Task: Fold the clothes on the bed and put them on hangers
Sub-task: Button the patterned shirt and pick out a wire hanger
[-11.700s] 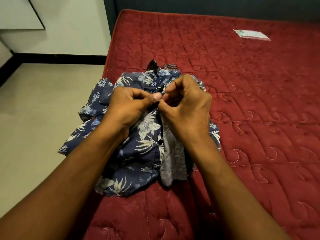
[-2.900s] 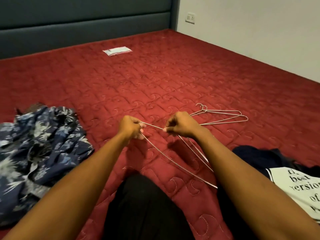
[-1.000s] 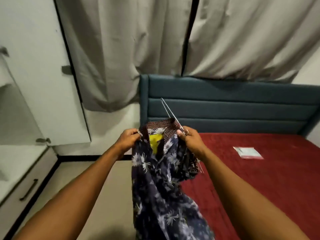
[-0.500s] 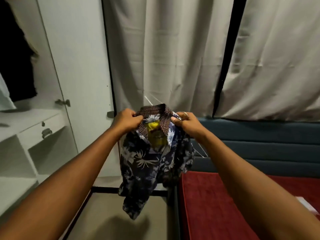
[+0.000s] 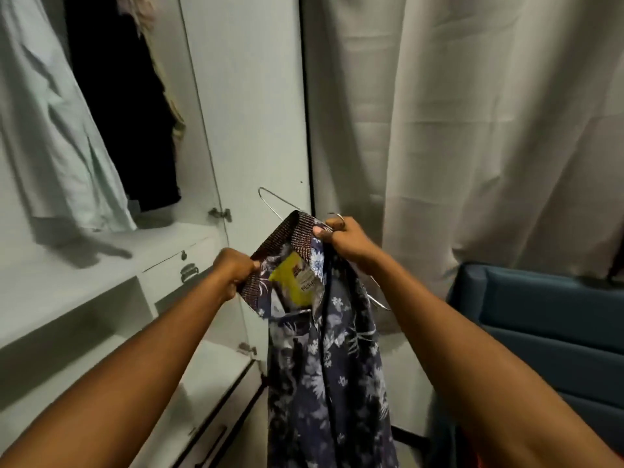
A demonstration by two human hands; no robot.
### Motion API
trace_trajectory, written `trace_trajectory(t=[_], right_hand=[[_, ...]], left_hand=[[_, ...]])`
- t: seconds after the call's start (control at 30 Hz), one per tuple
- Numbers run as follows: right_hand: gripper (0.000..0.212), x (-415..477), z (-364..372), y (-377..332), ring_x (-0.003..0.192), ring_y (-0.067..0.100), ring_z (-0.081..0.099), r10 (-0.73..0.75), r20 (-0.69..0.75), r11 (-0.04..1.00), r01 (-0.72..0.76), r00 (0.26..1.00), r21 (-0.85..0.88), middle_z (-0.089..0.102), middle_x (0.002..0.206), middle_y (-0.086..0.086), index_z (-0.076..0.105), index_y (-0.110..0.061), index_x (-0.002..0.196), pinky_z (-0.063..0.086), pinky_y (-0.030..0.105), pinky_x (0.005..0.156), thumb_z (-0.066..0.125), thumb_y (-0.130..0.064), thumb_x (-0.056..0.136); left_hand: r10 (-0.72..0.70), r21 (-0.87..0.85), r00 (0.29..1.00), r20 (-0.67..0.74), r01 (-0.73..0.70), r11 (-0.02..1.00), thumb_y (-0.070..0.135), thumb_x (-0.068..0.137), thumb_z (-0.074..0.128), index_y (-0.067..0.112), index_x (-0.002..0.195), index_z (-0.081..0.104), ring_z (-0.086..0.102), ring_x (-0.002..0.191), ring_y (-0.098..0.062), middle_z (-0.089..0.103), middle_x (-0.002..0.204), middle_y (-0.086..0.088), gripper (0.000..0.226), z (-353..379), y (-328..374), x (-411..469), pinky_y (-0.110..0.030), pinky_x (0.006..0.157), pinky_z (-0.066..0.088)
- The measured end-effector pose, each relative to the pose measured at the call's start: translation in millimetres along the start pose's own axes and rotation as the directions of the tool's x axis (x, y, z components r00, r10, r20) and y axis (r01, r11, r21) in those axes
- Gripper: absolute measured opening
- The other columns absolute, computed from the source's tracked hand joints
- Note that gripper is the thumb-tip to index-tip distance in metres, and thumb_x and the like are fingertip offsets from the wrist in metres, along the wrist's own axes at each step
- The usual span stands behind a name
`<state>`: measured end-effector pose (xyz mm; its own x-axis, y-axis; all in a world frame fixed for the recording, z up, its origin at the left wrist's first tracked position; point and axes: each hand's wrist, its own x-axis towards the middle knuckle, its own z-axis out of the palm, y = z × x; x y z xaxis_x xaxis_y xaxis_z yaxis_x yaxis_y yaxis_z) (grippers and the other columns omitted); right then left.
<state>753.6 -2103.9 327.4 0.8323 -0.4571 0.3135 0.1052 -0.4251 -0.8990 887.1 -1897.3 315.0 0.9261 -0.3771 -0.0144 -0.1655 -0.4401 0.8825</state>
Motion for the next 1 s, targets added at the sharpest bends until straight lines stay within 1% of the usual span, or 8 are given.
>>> trace_trajectory(t=[0.1, 0.2, 0.4, 0.57, 0.63, 0.8, 0.9, 1.0], right_hand=[[0.029, 44, 5, 9, 0.056, 0.010, 0.048, 0.074, 0.063, 0.996, -0.078, 0.995, 0.053, 0.052, 0.059, -0.007, 0.058, -0.019, 0.073, 0.036, 0.026, 0.057, 0.068, -0.029, 0.098], [0.028, 76, 9, 17, 0.050, 0.009, 0.041, 0.141, 0.118, 0.982, -0.154, 0.983, 0.109, 0.053, 0.062, -0.003, 0.063, -0.016, 0.082, 0.029, 0.022, 0.047, 0.055, -0.029, 0.105], [0.019, 145, 20, 2, 0.068, 0.010, 0.055, -0.037, 0.029, 0.999, 0.037, 0.999, 0.007, 0.070, 0.075, -0.006, 0.069, 0.011, 0.100, 0.044, 0.019, 0.053, 0.068, -0.008, 0.097], [0.018, 190, 37, -30, 0.069, 0.009, 0.053, -0.167, 0.042, 0.931, 0.143, 0.985, 0.337, 0.070, 0.089, 0.009, 0.072, 0.008, 0.110, 0.044, 0.020, 0.061, 0.067, -0.002, 0.096], [0.017, 210, 47, -37, 0.064, 0.007, 0.052, -0.171, 0.014, 0.812, 0.133, 0.985, 0.568, 0.067, 0.089, 0.007, 0.069, 0.006, 0.112, 0.041, 0.017, 0.059, 0.062, 0.002, 0.097], [0.024, 263, 85, -44, 0.051, 0.007, 0.050, -0.143, 0.069, 0.269, -0.029, 0.987, 0.963, 0.062, 0.078, 0.008, 0.063, 0.003, 0.108, 0.039, 0.014, 0.045, 0.054, 0.009, 0.086], [0.025, 295, 116, -46, 0.049, 0.008, 0.051, -0.183, 0.100, 0.107, -0.082, 0.978, 0.991, 0.062, 0.075, 0.008, 0.062, 0.000, 0.104, 0.041, 0.014, 0.044, 0.056, 0.006, 0.080], [0.021, 326, 148, -46, 0.052, 0.009, 0.051, -0.209, 0.152, 0.072, -0.140, 0.966, 0.988, 0.060, 0.079, 0.009, 0.063, 0.000, 0.103, 0.043, 0.015, 0.047, 0.054, 0.010, 0.087]], left_hand=[[-0.015, -0.128, 0.993, -0.116, 0.000, 0.992, 0.019, 0.083, 0.079, 0.003, 0.085, 0.069, 0.067, 0.080, -0.027, 0.071, 0.093, -0.018, 0.019, -31, 15, 45, -0.040, 0.073, 0.054], [0.058, -0.068, 0.991, -0.124, -0.067, 0.995, 0.018, 0.094, 0.071, 0.007, 0.076, 0.060, 0.058, 0.063, -0.022, 0.064, 0.079, -0.015, 0.024, -49, 44, 66, -0.028, 0.062, 0.046], [0.089, 0.066, 0.991, -0.103, -0.083, 0.994, 0.012, 0.087, 0.075, -0.005, 0.087, 0.068, 0.066, 0.060, -0.028, 0.071, 0.077, -0.017, 0.018, -75, 77, 106, -0.031, 0.057, 0.053], [0.069, 0.098, 0.993, -0.099, -0.060, 0.993, 0.007, 0.083, 0.074, -0.010, 0.096, 0.066, 0.069, 0.060, -0.032, 0.071, 0.079, -0.022, 0.023, -97, 76, 150, -0.038, 0.059, 0.058], [0.084, 0.107, 0.987, -0.135, -0.070, 0.992, 0.008, 0.084, 0.073, -0.010, 0.100, 0.065, 0.068, 0.060, -0.033, 0.070, 0.080, -0.022, 0.025, -106, 73, 169, -0.032, 0.052, 0.056], [0.055, 0.062, 0.982, -0.183, -0.044, 0.997, 0.003, 0.089, 0.067, -0.009, 0.104, 0.063, 0.063, 0.055, -0.028, 0.065, 0.077, -0.020, 0.020, -113, 68, 209, -0.025, 0.039, 0.048], [0.036, 0.023, 0.976, -0.214, -0.031, 0.999, 0.003, 0.091, 0.067, -0.008, 0.100, 0.063, 0.065, 0.060, -0.029, 0.066, 0.077, -0.020, 0.015, -114, 68, 235, -0.029, 0.052, 0.054], [0.012, -0.086, 0.971, -0.240, -0.034, 0.996, 0.005, 0.093, 0.066, -0.007, 0.096, 0.065, 0.067, 0.062, -0.029, 0.068, 0.075, -0.019, 0.013, -120, 73, 261, -0.038, 0.066, 0.058]])
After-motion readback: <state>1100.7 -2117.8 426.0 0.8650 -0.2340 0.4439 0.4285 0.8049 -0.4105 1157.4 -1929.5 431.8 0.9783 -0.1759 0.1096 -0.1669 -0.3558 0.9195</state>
